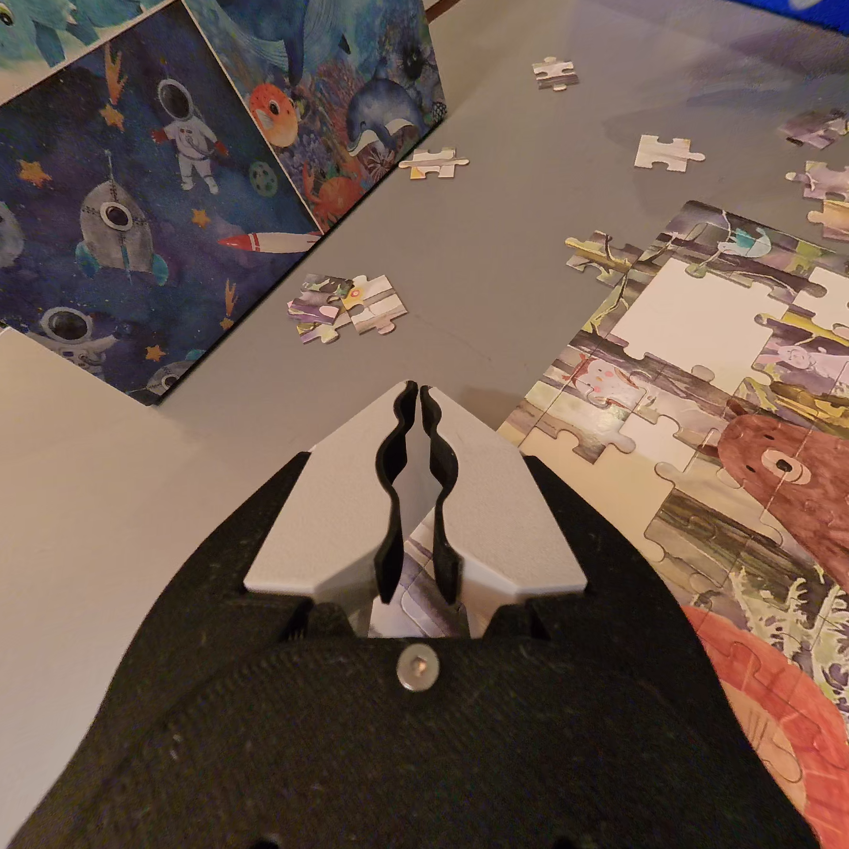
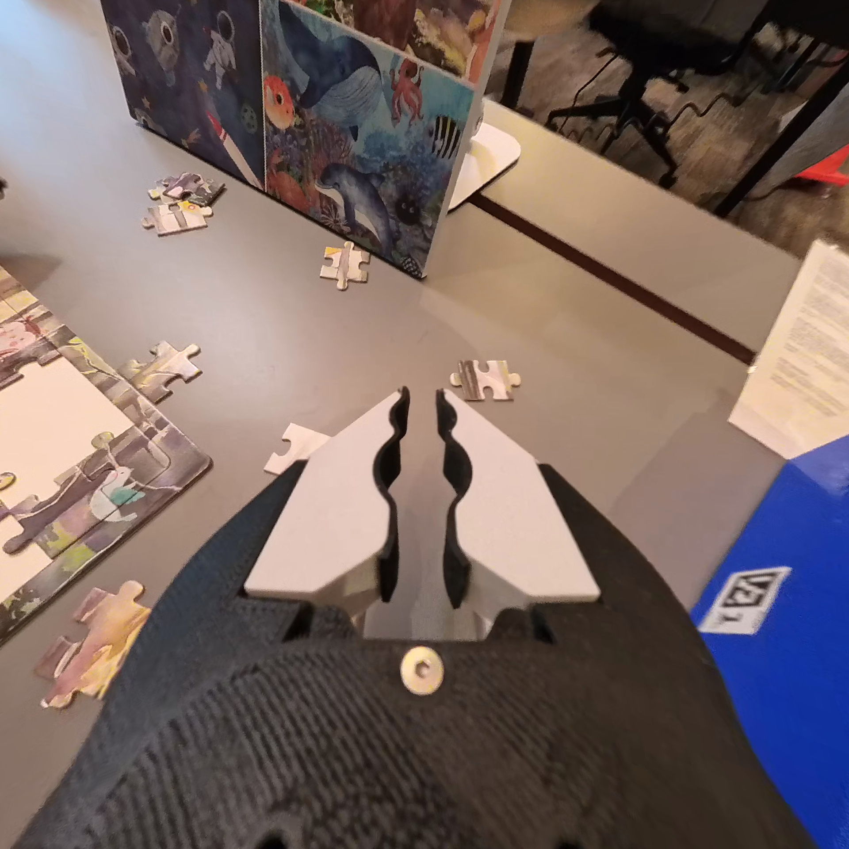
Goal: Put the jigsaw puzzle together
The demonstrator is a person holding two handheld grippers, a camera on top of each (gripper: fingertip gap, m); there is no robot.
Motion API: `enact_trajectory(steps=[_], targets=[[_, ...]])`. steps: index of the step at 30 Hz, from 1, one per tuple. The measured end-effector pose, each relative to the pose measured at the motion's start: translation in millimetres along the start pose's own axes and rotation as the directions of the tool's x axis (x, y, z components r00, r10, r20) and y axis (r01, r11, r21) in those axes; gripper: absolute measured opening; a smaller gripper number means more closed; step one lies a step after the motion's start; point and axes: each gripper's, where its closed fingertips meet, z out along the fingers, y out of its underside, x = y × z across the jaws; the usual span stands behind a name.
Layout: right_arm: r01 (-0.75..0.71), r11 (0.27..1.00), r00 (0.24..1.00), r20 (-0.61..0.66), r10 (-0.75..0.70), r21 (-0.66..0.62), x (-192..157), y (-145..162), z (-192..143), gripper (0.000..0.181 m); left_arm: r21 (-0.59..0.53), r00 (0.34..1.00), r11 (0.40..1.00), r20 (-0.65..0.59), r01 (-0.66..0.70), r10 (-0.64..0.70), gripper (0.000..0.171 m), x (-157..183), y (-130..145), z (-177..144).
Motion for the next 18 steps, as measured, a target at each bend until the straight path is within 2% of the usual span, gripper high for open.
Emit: enact_trajectory(steps=[6,11,15,18], targets=[[0.072,0.992,0.993,-0.097,-0.062,0.103,10,-24,-40,0.016,-0.001,1.000,1.000,-0.001,0.004,-0.004,0.000,-1,1,1],[0.014,0.988,0.998,-0.058,-0.005,0.153,6,-18,-55,0.016,-0.017,1.000,1.000,-0.001,-0.004,0.004,0.000,1,3,3],[-0.089,0.996,0.995,-0.036,0.089,0.012,-3,11,-64,0.031,-0.014,1.000,1.000,-0.001,0.010,-0.010,0.000,-1,3,3],[-0.104,0.993,0.995,-0.002,0.104,-0.055,-23,34,-71,0.028,-0.004,0.999,0.999,-0.007,0.038,-0.038,0.000,-3,2,2]])
